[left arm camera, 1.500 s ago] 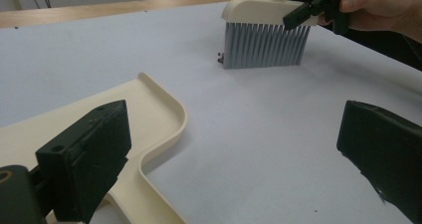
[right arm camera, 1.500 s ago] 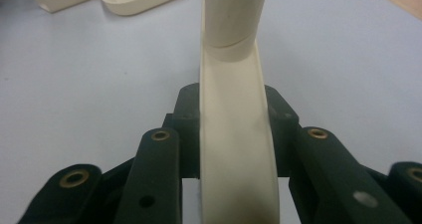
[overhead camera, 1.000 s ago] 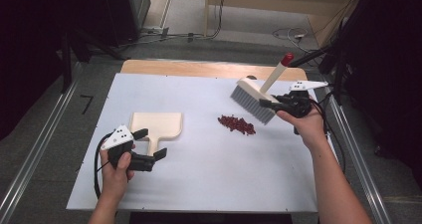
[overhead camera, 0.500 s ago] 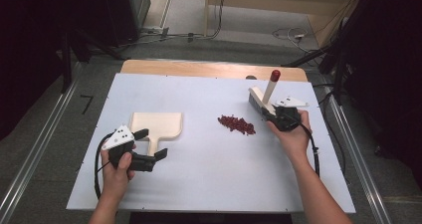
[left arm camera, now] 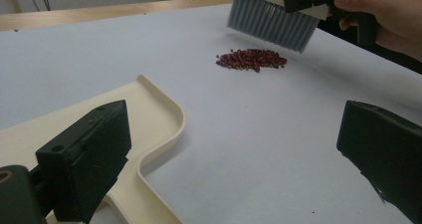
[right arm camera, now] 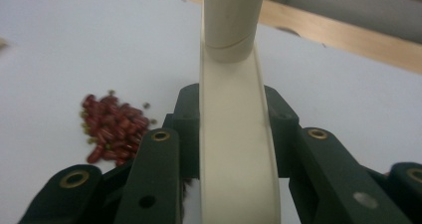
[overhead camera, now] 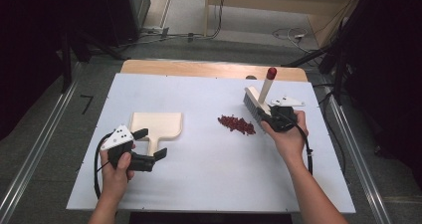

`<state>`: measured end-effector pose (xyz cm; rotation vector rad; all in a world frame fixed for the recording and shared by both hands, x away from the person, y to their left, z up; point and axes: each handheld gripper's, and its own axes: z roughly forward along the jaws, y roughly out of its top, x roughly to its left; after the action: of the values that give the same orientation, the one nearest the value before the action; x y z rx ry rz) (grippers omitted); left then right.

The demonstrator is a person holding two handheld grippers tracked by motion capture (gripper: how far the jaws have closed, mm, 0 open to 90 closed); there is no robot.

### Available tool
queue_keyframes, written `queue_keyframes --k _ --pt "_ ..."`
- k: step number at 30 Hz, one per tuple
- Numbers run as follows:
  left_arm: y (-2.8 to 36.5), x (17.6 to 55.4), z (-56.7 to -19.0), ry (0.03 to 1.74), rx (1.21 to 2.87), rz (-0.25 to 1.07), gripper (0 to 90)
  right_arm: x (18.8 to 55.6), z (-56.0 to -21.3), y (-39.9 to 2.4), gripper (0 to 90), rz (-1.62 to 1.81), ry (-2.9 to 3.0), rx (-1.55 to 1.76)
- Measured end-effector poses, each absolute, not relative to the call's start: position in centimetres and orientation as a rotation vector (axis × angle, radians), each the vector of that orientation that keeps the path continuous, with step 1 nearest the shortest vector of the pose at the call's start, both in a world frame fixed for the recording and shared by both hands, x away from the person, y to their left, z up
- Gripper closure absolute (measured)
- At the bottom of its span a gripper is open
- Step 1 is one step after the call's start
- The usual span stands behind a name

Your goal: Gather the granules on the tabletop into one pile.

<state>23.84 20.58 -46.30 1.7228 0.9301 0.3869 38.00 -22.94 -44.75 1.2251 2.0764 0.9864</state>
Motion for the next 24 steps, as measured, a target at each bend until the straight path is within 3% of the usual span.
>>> queue_keyframes --k 24 --pt "20.6 23.8 -46.2 0.927 1.717 0.389 1.0 36.0 -46.3 -19.0 65.5 1.016 2.103 1.157"
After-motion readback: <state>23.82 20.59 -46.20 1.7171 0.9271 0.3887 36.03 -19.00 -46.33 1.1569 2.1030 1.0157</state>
